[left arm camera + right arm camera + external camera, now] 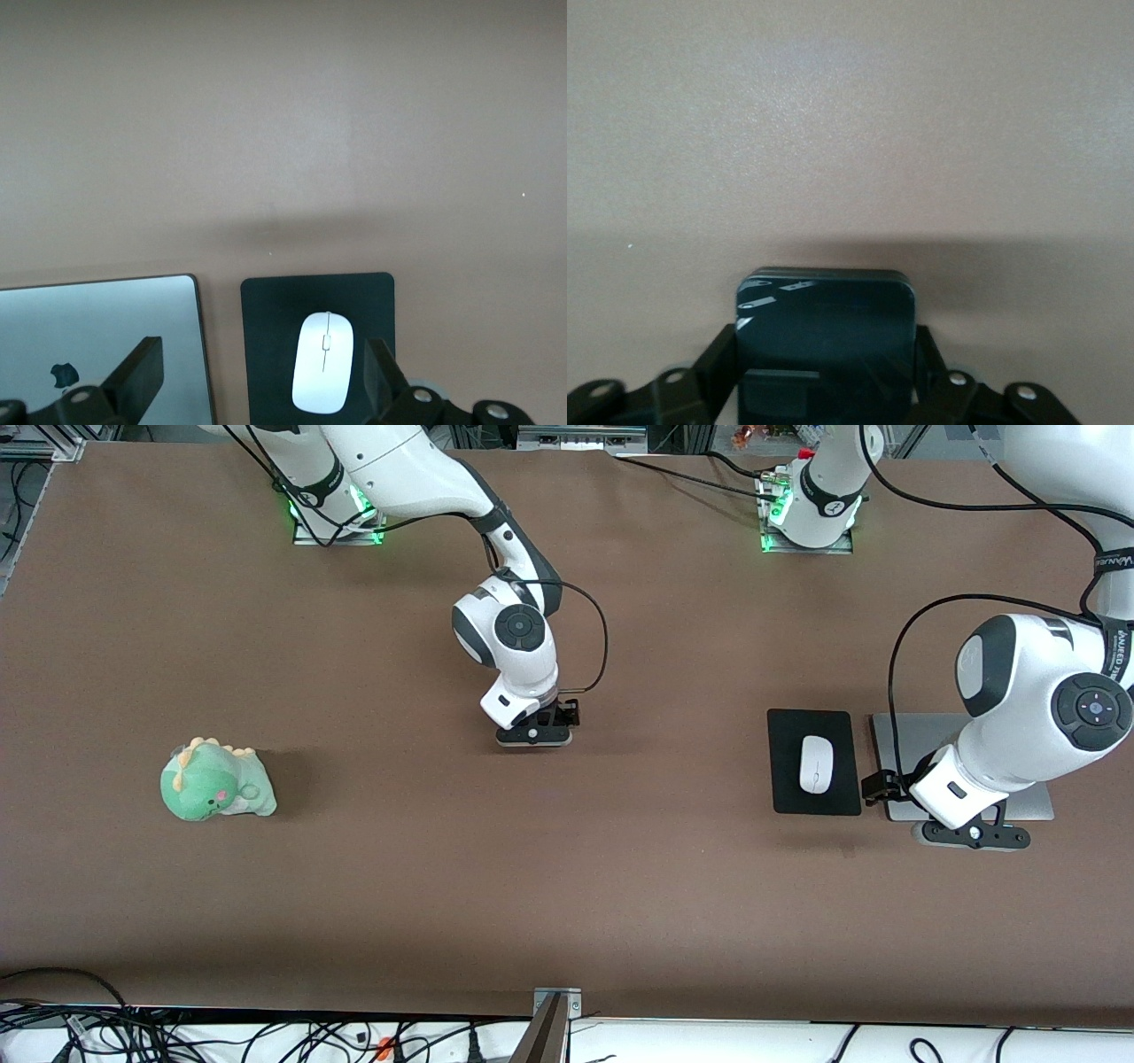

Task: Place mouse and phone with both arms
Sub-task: 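Open the left gripper while the right gripper grasps the black phone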

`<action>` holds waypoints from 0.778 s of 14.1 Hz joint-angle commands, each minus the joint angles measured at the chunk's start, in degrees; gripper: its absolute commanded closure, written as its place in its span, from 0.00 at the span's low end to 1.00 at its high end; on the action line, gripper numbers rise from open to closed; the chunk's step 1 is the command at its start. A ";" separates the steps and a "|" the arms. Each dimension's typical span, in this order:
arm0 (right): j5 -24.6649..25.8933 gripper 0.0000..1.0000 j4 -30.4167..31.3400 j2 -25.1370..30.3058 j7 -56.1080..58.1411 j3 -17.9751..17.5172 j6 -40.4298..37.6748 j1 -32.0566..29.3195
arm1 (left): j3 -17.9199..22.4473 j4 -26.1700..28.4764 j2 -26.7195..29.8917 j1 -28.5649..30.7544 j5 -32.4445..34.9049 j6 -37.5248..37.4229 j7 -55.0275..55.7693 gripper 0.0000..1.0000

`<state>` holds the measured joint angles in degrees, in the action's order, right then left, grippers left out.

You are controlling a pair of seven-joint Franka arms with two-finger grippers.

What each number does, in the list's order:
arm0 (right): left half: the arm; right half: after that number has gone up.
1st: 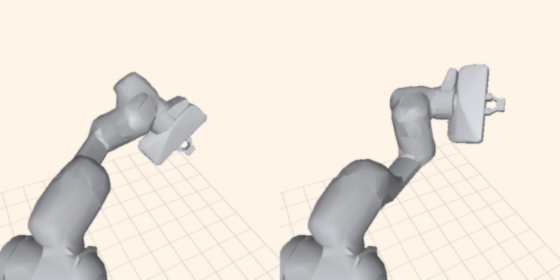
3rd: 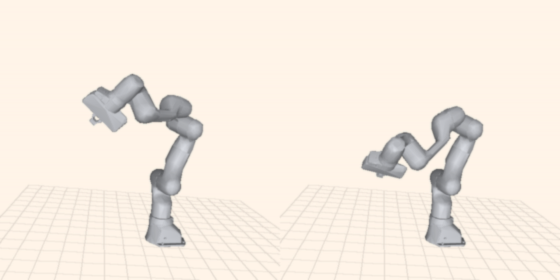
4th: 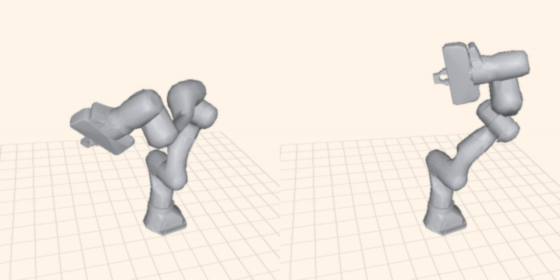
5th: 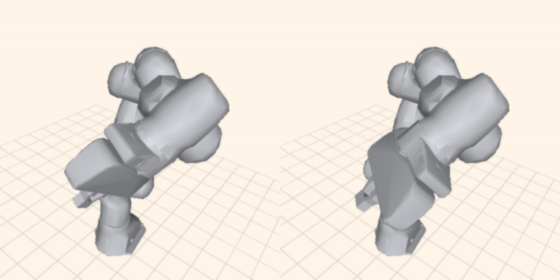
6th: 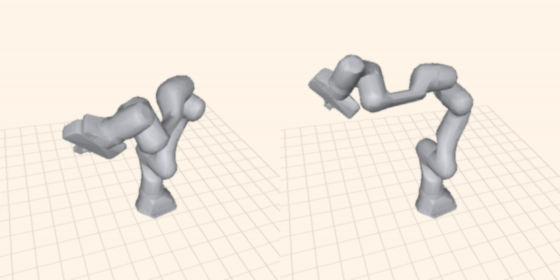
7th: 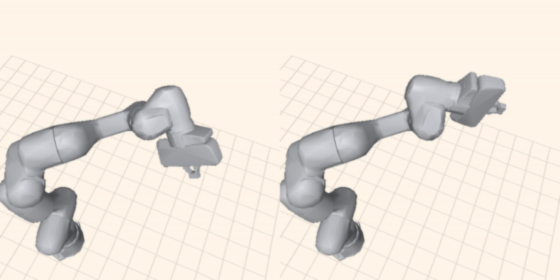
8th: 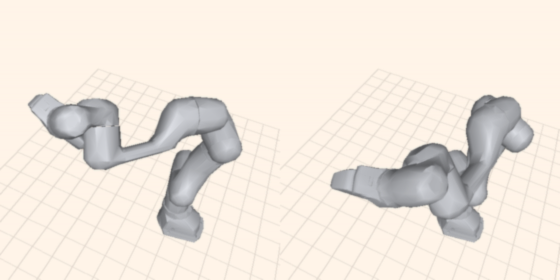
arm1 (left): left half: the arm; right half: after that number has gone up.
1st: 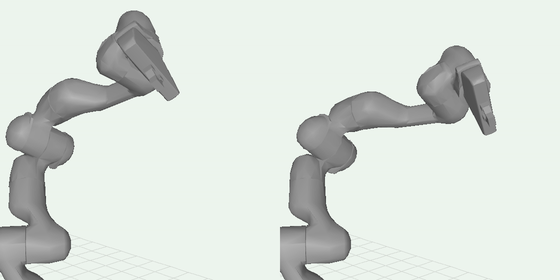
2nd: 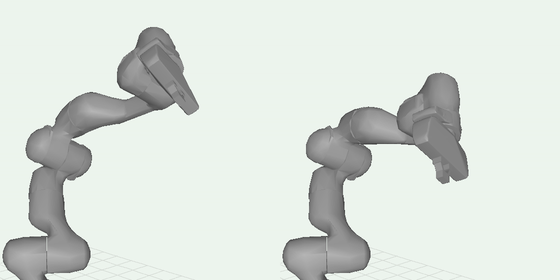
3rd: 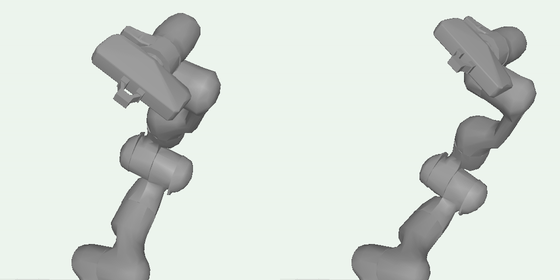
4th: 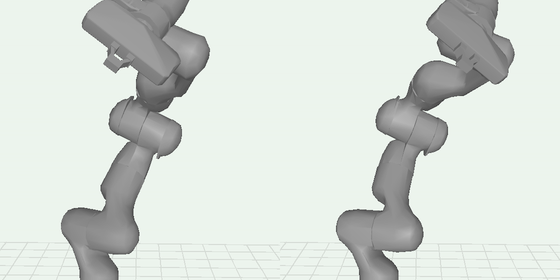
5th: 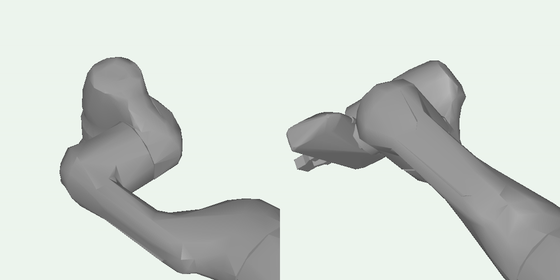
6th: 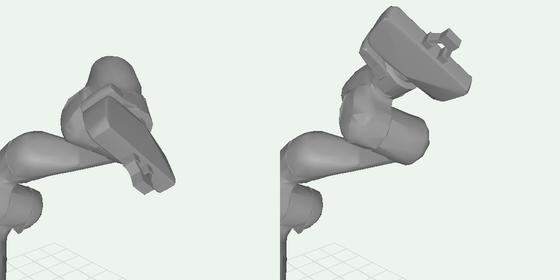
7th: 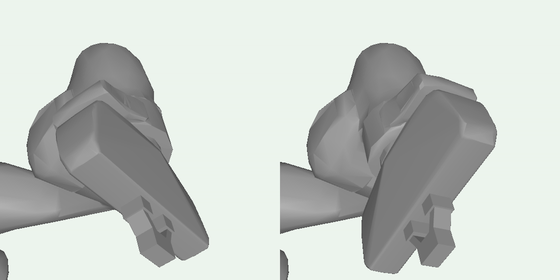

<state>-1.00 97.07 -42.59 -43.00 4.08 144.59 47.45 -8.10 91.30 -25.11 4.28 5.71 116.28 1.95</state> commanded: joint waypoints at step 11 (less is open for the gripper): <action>-0.32 0.86 -9.90 2.85 13.80 0.93 -19.61 -7.71 | -0.52 -6.39 3.05 -0.67 0.09 -13.08 -0.89 0.00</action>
<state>-1.02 86.63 -41.87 -33.42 5.58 127.52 42.03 -8.67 87.10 -22.57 3.97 5.71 106.32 1.93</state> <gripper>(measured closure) 0.207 0.000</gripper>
